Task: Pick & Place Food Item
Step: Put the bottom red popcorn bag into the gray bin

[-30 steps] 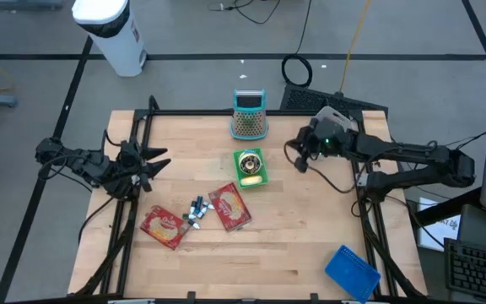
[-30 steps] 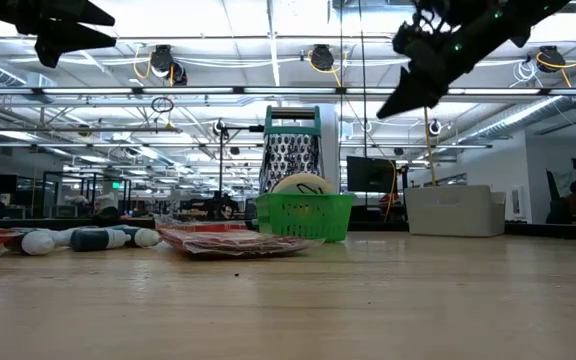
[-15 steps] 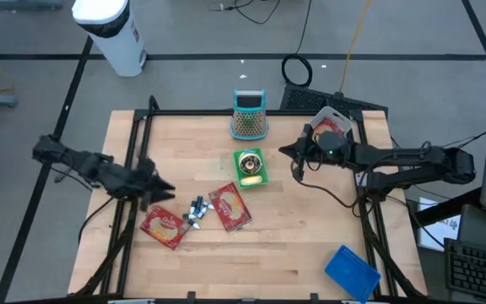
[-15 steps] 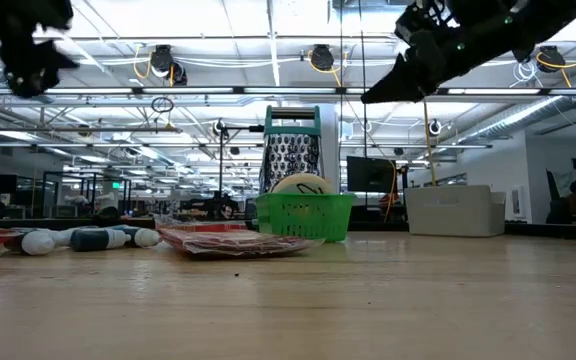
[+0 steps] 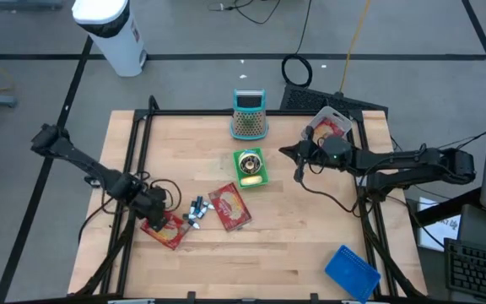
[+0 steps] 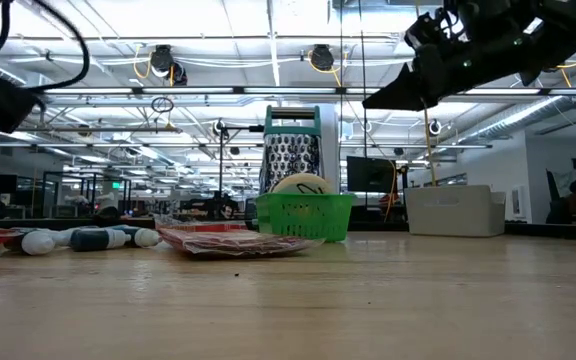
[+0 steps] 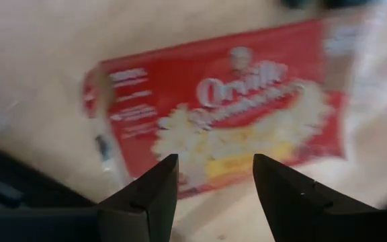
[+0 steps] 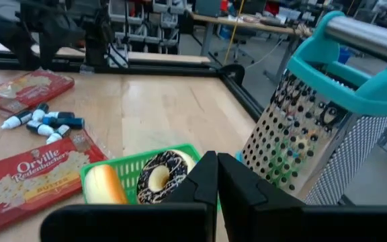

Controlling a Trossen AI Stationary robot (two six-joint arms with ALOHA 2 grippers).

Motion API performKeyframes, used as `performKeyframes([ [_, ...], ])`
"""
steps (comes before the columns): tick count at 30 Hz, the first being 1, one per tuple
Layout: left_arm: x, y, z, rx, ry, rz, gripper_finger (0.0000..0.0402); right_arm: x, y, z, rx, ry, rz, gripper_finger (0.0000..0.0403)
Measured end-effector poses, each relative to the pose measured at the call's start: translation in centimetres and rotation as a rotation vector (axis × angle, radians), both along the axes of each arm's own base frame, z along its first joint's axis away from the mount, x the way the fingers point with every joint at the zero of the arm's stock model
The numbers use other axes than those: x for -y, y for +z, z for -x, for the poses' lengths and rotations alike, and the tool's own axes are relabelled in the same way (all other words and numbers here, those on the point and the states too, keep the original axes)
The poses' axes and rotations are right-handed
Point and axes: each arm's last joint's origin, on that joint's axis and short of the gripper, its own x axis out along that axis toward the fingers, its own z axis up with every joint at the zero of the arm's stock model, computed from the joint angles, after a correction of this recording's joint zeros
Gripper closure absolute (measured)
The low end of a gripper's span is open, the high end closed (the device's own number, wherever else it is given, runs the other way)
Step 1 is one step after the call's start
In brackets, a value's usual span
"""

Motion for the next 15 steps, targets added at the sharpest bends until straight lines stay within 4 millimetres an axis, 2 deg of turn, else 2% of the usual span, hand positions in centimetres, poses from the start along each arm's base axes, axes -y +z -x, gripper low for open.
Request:
performKeyframes([
  [11, 1.0, -1.8, 0.3, -0.194, 0.138, -0.143, 0.0209, 0.0, -0.1, 0.0, 0.008, 0.001, 0.003, 0.0403],
  [15, 1.2, -2.5, 0.0, -0.216, 0.171, -0.186, 0.0194, 0.0, -0.1, 0.0, 0.005, 0.001, 0.002, 0.0403],
])
